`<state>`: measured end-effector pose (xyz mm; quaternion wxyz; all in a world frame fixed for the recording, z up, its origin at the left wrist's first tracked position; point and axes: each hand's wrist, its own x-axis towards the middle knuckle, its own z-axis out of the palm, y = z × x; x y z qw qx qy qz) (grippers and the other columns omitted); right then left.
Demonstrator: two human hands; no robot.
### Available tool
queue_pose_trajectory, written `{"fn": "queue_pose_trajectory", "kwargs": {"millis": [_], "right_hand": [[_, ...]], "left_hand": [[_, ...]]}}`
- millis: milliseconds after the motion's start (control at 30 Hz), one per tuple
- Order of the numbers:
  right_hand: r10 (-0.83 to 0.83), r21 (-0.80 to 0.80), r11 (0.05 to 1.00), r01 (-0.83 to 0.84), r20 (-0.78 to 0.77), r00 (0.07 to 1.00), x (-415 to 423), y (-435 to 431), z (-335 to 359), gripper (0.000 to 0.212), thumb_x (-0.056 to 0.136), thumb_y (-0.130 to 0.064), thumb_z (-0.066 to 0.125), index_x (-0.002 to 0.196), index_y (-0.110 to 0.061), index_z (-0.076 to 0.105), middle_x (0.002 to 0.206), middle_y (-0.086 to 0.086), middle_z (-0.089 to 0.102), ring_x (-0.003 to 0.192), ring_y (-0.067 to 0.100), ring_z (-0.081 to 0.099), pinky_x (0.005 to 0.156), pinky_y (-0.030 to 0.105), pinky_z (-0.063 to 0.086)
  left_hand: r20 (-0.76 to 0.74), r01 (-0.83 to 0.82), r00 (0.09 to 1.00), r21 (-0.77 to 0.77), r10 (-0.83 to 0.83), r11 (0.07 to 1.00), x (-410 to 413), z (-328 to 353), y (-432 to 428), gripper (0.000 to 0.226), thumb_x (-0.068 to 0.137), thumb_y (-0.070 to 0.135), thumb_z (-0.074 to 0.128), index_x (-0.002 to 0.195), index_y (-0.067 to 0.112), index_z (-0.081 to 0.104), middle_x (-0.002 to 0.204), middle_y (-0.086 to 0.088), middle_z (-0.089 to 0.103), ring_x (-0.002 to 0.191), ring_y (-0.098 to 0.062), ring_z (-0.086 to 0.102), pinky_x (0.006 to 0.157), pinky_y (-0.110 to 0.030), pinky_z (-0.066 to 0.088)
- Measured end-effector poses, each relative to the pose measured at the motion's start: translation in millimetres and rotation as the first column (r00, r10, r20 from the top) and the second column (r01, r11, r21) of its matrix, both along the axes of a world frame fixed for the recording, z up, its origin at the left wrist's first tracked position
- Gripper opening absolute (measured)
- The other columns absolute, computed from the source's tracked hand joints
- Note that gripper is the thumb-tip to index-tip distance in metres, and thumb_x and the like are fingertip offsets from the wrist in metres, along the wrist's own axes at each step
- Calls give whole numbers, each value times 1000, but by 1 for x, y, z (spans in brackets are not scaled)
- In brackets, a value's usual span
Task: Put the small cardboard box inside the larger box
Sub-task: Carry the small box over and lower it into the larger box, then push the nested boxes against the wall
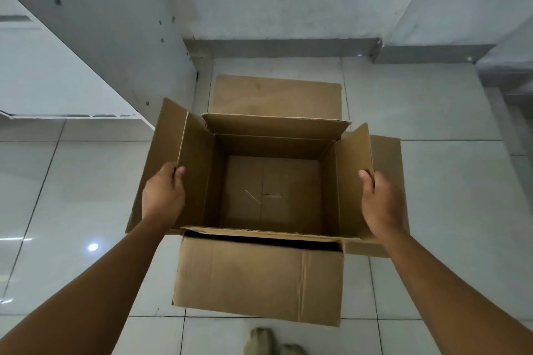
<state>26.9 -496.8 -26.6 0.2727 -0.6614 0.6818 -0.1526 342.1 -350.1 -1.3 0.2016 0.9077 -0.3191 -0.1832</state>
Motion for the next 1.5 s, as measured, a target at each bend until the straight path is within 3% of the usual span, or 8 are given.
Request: {"fn": "queue_pose_trajectory", "kwargs": {"millis": [167,367,500,733,1033,1300,1400,1500], "right_hand": [[-8,-17,1000,7,-53,999,-5,1,-46,29,96,-29,42,78,-8,52,55,-6,40,47,9,40,45,21,27],[69,-31,996,-77,-209,975,2,-2,-85,24,93,-28,50,76,-12,50,62,3,49,49,13,41,43,23,27],[77,-50,994,-95,-281,957,10,0,-99,18,88,-26,59,83,-9,53,71,8,55,58,20,47,43,21,23],[133,-51,987,-154,-286,949,11,4,-106,21,83,-22,66,92,-5,55,81,17,64,63,23,53,47,24,31],[170,-121,973,-196,-200,965,-5,48,-79,20,83,-23,66,93,-7,57,84,12,63,68,18,53,53,23,38],[303,-73,942,-327,-228,925,-16,119,-71,66,76,-51,64,125,-9,49,126,18,53,116,31,51,92,38,47],[370,44,925,-377,-324,871,-18,136,-85,99,67,-76,49,142,-14,30,152,22,23,140,40,21,111,51,22],[375,90,925,-369,-370,850,-19,145,-103,117,58,-88,23,148,-14,9,156,24,-2,143,42,-5,112,50,0]], "left_hand": [[-60,-47,997,-9,47,999,5,-43,4,31,99,23,37,114,4,56,91,-13,63,77,-23,54,68,-34,41],[14,21,1000,36,-22,999,12,-85,-1,29,97,22,43,112,3,59,77,-7,59,57,-9,48,50,-27,36],[57,25,998,52,-28,998,11,-101,-3,26,95,19,48,107,1,62,74,-10,60,59,-17,51,56,-29,39],[34,1,999,89,-4,996,-1,-106,4,32,91,12,56,122,3,58,108,-21,69,97,-36,65,74,-38,50],[50,28,998,16,-29,999,-22,-77,49,34,88,21,61,119,10,58,107,-11,70,95,-27,66,76,-38,55],[128,260,949,193,-287,946,-52,-80,111,67,83,47,60,139,15,41,151,-12,35,143,-31,26,111,-49,33],[96,326,927,271,-363,906,-56,-98,126,94,75,71,47,147,15,26,160,-13,15,149,-30,6,118,-49,13],[85,345,919,298,-385,890,-59,-117,133,115,65,86,32,150,11,14,161,-16,3,149,-32,-5,119,-49,5]]}}
